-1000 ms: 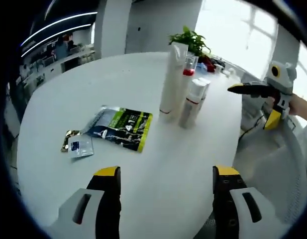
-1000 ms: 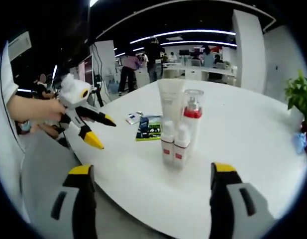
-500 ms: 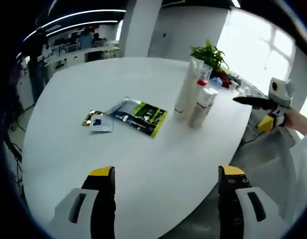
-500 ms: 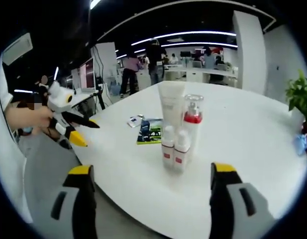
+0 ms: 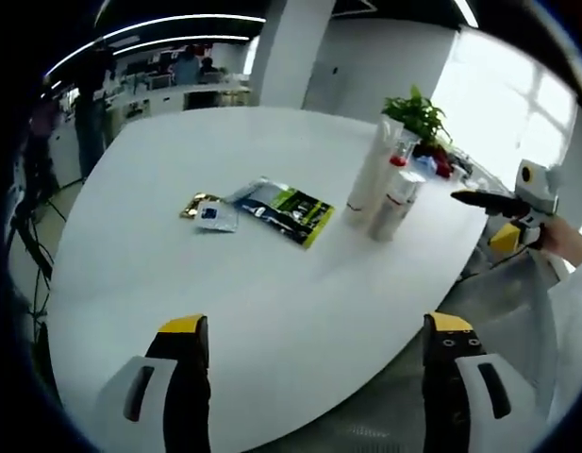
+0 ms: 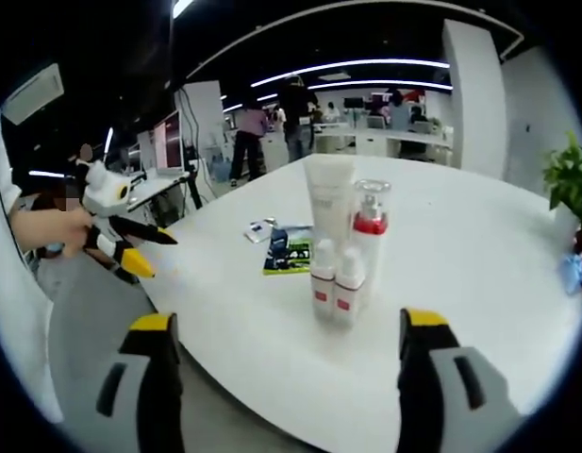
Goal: Arrange the skincare products in the storage area until every visible bottle or jar stands upright without overlapping.
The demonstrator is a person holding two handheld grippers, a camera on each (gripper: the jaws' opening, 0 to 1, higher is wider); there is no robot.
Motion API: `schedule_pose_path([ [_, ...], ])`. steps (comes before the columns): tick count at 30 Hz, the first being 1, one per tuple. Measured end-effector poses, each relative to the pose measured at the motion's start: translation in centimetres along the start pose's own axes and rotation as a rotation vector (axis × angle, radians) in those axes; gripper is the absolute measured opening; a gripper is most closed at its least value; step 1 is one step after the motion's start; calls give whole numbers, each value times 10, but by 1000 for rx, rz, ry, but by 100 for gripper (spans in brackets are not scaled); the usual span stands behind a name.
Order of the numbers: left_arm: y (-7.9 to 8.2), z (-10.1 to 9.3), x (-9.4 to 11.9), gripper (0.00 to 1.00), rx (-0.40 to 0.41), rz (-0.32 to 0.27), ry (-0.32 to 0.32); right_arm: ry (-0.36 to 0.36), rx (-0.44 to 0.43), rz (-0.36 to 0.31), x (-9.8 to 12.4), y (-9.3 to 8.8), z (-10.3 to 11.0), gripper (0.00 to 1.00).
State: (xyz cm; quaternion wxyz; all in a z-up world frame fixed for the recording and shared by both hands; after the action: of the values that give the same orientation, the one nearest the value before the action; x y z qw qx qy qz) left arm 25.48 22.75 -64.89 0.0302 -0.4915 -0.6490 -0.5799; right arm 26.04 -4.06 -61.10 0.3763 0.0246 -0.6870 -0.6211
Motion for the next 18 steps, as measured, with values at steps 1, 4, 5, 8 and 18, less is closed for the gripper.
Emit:
schedule_pose_path([
  [1, 0, -1, 0, 93, 0, 2, -1, -1, -2, 0, 0, 0, 0, 97],
  [4, 0, -2, 0, 94, -3, 9, -1, -2, -3, 0, 0, -1, 0, 97],
  [5, 0, -2, 0, 94, -2, 9, -2, -3, -4, 1, 1, -1, 0, 97],
  [8, 2, -2, -2, 95, -1, 11, -4, -7, -7, 2, 1, -3, -1, 97],
  [18, 10, 1, -11, 97, 26, 7, 28, -11, -12, 10, 2, -5, -4, 96],
])
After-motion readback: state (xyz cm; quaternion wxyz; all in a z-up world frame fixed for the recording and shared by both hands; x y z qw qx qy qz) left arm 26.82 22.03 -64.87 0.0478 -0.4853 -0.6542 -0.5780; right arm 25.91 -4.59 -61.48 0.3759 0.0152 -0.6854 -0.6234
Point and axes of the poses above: the point that each gripper's makers call its tool centre point, and the gripper's own axes: x roughly backward along the fingers, z roughly to its left, y roughly out of its top, the point moved 3 cm from there along x, roughly backward along the fingers, and after that the axes turned 5 degrees about -y, right-handed, at the moved point
